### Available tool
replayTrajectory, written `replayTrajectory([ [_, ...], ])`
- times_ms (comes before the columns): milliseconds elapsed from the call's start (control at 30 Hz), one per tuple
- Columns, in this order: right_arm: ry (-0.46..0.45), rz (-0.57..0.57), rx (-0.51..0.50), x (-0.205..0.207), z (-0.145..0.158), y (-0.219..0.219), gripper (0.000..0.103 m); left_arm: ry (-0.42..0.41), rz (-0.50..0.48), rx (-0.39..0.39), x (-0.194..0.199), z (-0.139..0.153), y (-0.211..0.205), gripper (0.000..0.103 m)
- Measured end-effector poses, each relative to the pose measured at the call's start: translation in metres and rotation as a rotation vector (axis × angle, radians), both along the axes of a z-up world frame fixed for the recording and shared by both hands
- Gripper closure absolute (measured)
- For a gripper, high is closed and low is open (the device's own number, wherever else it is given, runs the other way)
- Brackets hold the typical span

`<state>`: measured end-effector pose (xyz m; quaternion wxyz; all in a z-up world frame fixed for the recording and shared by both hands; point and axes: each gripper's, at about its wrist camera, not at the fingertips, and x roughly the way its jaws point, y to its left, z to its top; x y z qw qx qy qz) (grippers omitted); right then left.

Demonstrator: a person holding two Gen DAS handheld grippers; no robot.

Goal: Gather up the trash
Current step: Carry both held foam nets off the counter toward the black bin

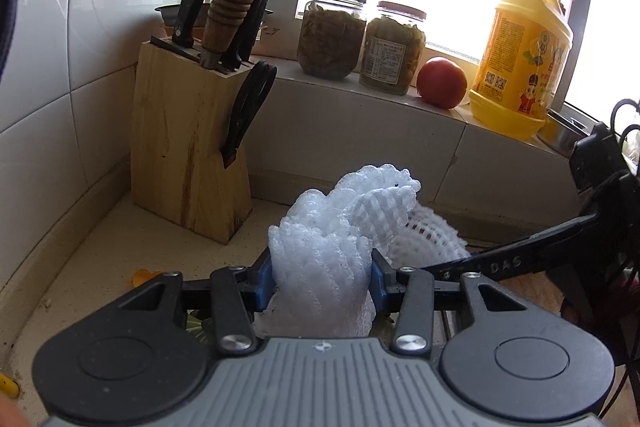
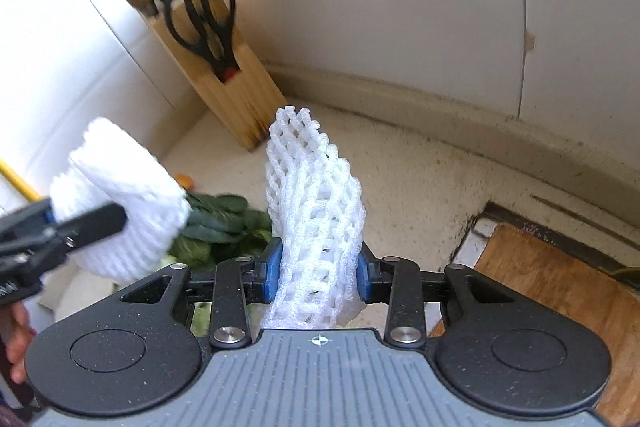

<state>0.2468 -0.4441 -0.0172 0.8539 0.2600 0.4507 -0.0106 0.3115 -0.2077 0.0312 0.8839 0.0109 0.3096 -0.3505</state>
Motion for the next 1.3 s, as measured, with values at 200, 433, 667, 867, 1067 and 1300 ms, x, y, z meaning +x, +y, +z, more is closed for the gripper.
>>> replayTrajectory([
  [200,-0.053,0.021,-0.018,-0.004,0.025,0.011,0.059,-0.03,0.017,-0.005,-0.007,0.01,0.009,0.061],
  [433,-0.112,0.076,-0.033,-0.006,0.054,0.033,0.059,-0.068,0.063,-0.016,-0.018,0.027,0.029,0.061],
  [667,-0.158,0.144,-0.028,0.0,0.073,0.057,0.059,-0.103,0.116,-0.014,-0.033,0.04,0.05,0.061],
  [867,-0.188,0.209,-0.018,0.001,0.083,0.079,0.059,-0.121,0.178,-0.003,-0.047,0.048,0.069,0.061],
  [1067,-0.208,0.269,-0.01,-0.003,0.091,0.101,0.059,-0.136,0.242,0.014,-0.065,0.053,0.088,0.061],
  [1300,-0.229,0.348,-0.004,-0.011,0.096,0.127,0.058,-0.154,0.298,0.041,-0.093,0.057,0.103,0.061],
])
